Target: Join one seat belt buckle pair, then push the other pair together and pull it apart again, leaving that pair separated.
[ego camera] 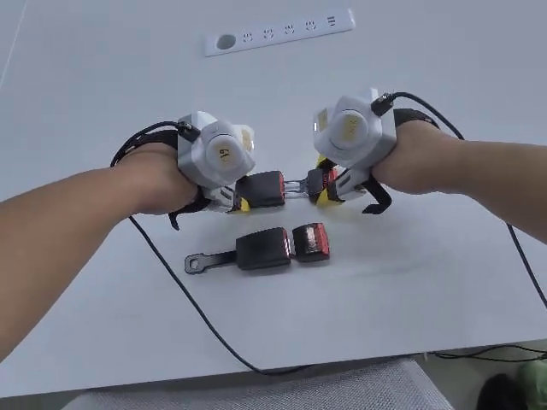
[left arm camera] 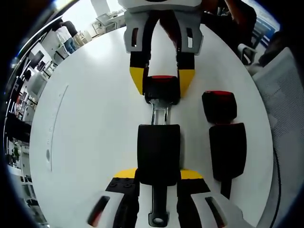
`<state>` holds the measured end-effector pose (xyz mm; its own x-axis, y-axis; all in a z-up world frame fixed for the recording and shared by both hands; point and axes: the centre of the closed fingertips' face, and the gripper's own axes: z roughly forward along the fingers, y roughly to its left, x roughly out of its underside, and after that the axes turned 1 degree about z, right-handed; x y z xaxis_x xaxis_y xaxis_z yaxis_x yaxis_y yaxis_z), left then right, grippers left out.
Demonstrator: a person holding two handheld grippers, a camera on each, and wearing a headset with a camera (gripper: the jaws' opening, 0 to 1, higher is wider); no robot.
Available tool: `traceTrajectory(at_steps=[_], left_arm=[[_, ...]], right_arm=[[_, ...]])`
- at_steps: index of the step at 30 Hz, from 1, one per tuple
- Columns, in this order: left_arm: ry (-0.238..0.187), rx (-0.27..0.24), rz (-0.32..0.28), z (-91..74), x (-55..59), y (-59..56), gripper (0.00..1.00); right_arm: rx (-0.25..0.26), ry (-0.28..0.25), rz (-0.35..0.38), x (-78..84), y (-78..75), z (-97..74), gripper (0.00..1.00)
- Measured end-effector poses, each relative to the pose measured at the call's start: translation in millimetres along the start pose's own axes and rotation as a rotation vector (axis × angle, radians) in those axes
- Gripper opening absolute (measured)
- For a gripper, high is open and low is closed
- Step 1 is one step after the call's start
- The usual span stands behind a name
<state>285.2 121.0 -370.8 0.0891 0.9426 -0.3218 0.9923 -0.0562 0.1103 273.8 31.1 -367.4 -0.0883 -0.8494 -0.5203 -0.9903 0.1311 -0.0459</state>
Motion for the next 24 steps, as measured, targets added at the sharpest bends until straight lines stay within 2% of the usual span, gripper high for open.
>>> traceTrajectory(at_steps=[3, 4, 7, 15, 20, 24], left_arm=[[0.001, 0.000, -0.001, 0.0, 0.1, 0.0, 0.30], [0.002, 0.001, -0.001, 0.2, 0.1, 0.2, 0.30], [0.001, 0.002, 0.000, 0.2, 0.4, 0.4, 0.30], [-0.009, -0.001, -0.003, 0.6, 1.6, 1.3, 0.30], [-0.026, 0.002, 0.008, 1.5, 3.4, 1.0, 0.30], [-0.030, 0.006, 0.014, 1.6, 1.5, -0.3, 0.29]], right_arm=[[0.024, 0.005, -0.064, -3.1, 0.3, -0.4, 0.33], [0.025, 0.004, -0.066, -3.5, 0.6, -0.2, 0.33], [0.026, 0.001, -0.066, -4.8, -0.2, 0.5, 0.33], [0.008, -0.062, -0.030, -13.4, -0.9, 5.6, 0.32], [-0.017, -0.073, -0.019, -14.3, -8.1, 9.4, 0.31], [-0.026, -0.085, -0.016, -16.3, -6.3, 9.7, 0.30]])
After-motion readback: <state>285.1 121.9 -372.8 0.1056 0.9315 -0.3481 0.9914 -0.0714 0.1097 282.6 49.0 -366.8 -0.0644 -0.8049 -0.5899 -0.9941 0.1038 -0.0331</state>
